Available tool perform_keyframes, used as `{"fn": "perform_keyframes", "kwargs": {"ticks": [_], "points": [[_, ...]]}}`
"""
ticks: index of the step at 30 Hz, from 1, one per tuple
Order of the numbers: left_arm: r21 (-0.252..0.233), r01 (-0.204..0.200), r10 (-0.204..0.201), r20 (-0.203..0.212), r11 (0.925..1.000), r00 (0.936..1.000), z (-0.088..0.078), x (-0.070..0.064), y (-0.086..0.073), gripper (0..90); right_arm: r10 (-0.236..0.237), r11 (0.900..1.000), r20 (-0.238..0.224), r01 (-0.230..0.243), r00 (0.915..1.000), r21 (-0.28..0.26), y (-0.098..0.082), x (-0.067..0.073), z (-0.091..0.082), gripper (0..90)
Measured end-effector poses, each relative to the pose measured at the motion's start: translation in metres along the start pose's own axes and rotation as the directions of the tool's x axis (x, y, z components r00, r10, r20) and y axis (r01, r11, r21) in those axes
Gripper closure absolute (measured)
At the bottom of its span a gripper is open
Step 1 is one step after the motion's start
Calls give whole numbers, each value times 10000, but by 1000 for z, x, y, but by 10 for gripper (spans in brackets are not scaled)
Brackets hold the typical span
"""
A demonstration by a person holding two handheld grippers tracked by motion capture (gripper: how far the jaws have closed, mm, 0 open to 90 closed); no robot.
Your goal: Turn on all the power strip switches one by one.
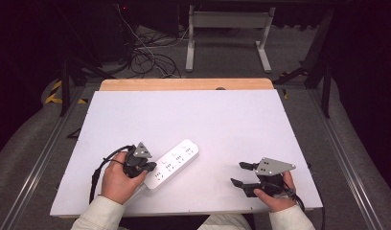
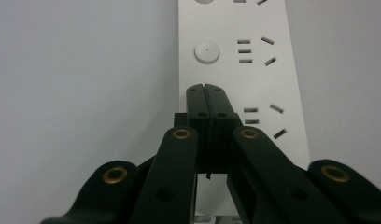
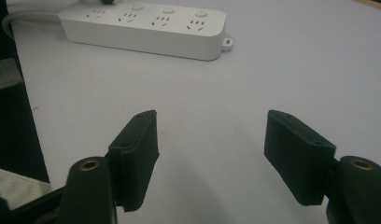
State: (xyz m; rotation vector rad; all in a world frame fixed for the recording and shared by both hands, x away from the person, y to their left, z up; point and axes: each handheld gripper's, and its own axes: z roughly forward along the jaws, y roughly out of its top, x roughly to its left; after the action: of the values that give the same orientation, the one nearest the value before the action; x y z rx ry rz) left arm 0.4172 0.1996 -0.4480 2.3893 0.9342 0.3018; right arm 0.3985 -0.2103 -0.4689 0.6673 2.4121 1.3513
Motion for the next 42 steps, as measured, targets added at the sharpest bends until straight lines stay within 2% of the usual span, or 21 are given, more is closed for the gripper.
{"fn": "perform_keyframes", "kwargs": {"ticks": [5, 6, 11, 12, 13, 14, 15, 16, 19, 21, 26, 29, 31, 42], "points": [[-45, 38, -38, 43, 10000, 10000, 0, 1, -1, 900, 4, 10000, -6, -4, 10000, 5, 0, 0, 0, 357], [-95, 62, -60, 185, 9999, 9998, 2, 1, -1, 900, 4, 10000, -6, -4, 10000, 5, 0, 0, 0, 357], [-247, 137, -137, 0, 9996, 9999, 1, 0, -2, 900, 23, 10000, -23, -23, 10000, 27, 0, 1, 1, 356], [-722, 277, -280, -28, 9970, 9996, 0, 2, -3, 900, 22, 10000, 5, -22, 10000, 8, 0, 1, 0, 356], [-722, 277, -280, -28, 9970, 9996, 0, 2, -3, 900, 17, 10000, 9, -17, 10000, -3, 0, 1, 0, 355], [-952, 280, -287, -62, 9951, 9996, -4, 3, -3, 900, 23, 10000, 7, -23, 10000, -28, 0, 0, 0, 355], [-1519, 329, -335, -13, 9878, 9994, -14, 3, -1, 900, 48, 10000, 18, -48, 10000, -37, 0, 0, -1, 355], [-1701, 374, -364, 91, 9847, 9993, -20, 2, 3, 900, 72, 10000, 23, -72, 10000, -38, -1, -1, 0, 355], [-1872, 292, -278, 100, 9819, 9996, -25, 0, 6, 900, 122, 9999, 13, -122, 9999, -10, -1, -2, 1, 354], [-1825, 157, -136, 127, 9831, 9998, -24, -1, 8, 900, 82, 10000, 6, -82, 10000, 15, -1, -1, 1, 354], [-1815, 98, -67, 175, 9833, 9998, -18, -2, 10, 900, 102, 9999, 20, -102, 9999, -2, -1, -1, 0, 353], [-1856, 248, -184, 362, 9823, 9992, -13, -1, 12, 900, 86, 10000, -3, -86, 10000, 31, -1, -1, 1, 353], [-1825, 180, -100, 445, 9830, 9990, -9, 1, 15, 900, 101, 9999, -27, -101, 9999, 27, -1, -1, 2, 353], [-1474, 126, -76, 350, 9890, 9994, 16, 3, 22, 900, 74, 10000, -18, -74, 10000, 31, -2, -2, 1, 353]]}}
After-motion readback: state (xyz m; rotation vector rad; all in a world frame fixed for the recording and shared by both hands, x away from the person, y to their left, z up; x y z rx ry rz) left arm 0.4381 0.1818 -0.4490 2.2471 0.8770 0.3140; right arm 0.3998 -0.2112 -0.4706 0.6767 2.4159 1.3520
